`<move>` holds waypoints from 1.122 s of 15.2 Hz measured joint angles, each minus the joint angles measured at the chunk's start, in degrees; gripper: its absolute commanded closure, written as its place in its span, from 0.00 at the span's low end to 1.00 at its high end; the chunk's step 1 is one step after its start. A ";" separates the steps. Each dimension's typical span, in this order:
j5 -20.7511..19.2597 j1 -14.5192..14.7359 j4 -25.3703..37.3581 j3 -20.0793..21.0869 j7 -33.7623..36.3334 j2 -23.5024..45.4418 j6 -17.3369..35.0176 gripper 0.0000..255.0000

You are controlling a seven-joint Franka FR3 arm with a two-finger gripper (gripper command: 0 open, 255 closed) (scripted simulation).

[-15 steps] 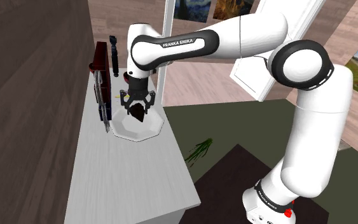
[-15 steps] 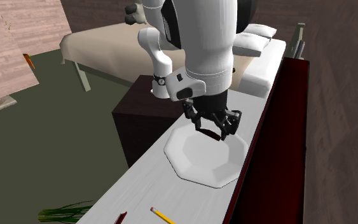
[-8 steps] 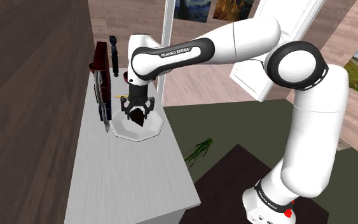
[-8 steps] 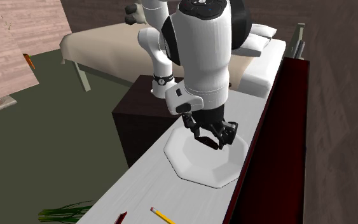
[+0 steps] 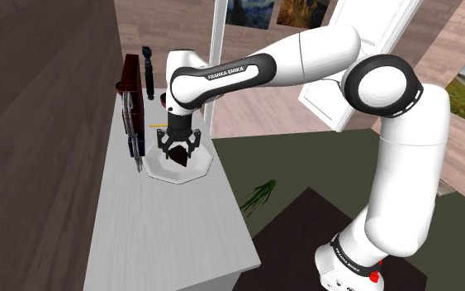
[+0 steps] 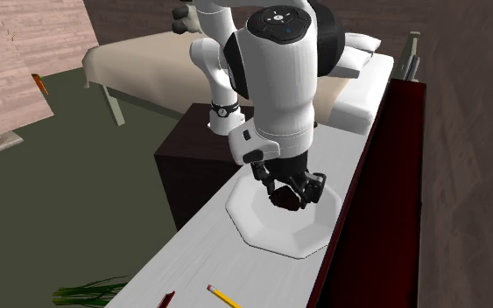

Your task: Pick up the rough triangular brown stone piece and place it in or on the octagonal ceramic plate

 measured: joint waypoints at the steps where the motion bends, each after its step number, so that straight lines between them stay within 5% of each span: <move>1: 0.00 0.00 0.00 0.00 0.00 0.00 0.00 0.00; 17: 0.51 -0.53 5.25 0.19 -0.32 -1.48 -6.69 0.00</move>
